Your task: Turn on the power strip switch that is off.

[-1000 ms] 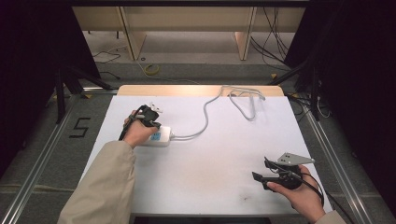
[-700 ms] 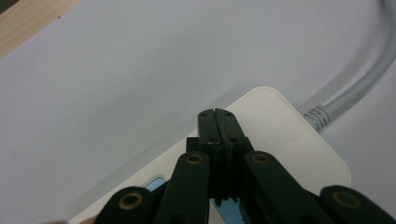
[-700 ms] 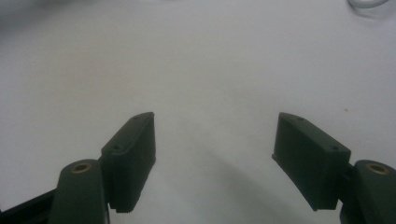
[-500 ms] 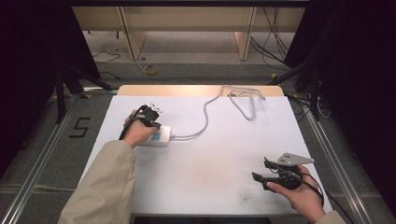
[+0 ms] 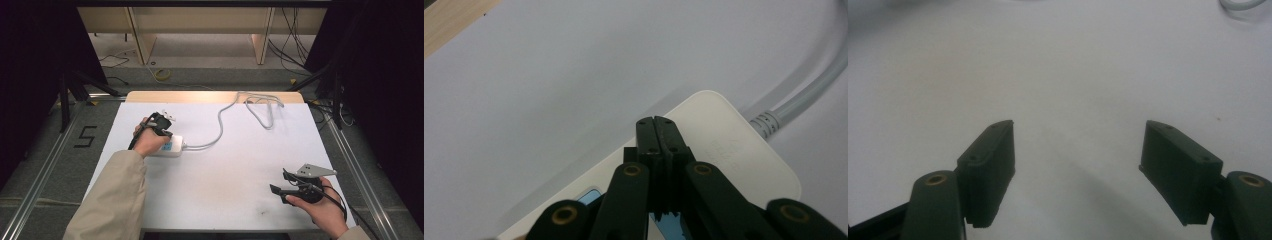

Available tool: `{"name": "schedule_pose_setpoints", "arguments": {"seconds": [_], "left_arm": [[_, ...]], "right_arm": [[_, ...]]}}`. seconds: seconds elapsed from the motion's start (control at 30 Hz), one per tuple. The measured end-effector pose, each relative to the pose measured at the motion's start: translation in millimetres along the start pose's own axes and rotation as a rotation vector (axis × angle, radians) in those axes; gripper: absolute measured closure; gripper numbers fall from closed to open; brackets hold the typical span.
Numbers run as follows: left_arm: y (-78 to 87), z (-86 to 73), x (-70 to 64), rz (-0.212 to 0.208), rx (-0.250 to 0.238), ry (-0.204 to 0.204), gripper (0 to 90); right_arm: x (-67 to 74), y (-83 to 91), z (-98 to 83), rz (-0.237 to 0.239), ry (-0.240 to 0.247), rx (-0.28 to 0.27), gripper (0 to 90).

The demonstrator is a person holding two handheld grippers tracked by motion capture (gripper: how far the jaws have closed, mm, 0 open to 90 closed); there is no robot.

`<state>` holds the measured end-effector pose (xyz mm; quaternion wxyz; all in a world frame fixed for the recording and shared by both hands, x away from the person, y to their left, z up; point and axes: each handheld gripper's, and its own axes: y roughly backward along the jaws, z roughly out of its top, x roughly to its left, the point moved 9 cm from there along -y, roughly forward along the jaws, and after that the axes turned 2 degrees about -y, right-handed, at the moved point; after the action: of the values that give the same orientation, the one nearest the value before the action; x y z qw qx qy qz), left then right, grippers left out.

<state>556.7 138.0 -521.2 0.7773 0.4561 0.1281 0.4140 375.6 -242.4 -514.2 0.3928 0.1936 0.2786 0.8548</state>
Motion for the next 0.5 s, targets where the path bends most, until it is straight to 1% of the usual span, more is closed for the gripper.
{"name": "schedule_pose_setpoints", "arguments": {"seconds": [0.07,0.17,0.27,0.37,0.5], "left_arm": [[-0.3,0.1,-0.1,-0.004,-0.005,0.011,90.0],[-0.6,0.3,-0.1,-0.005,0.000,0.009,90.0],[-0.8,0.3,-0.5,0.001,0.009,-0.003,90.0],[-1.0,1.1,-1.3,0.009,0.025,-0.004,90.0],[-1.7,1.8,-1.3,0.010,0.032,-0.004,90.0]], "right_arm": [[0.1,0.0,-0.2,0.001,0.000,0.001,30.1],[0.0,0.2,-0.1,0.000,0.000,0.000,30.2],[0.1,0.1,-0.3,0.000,0.000,0.002,30.3],[0.1,-0.3,-0.7,-0.001,-0.001,0.005,30.3],[0.3,-0.4,-1.0,-0.001,0.000,0.006,30.3]]}}
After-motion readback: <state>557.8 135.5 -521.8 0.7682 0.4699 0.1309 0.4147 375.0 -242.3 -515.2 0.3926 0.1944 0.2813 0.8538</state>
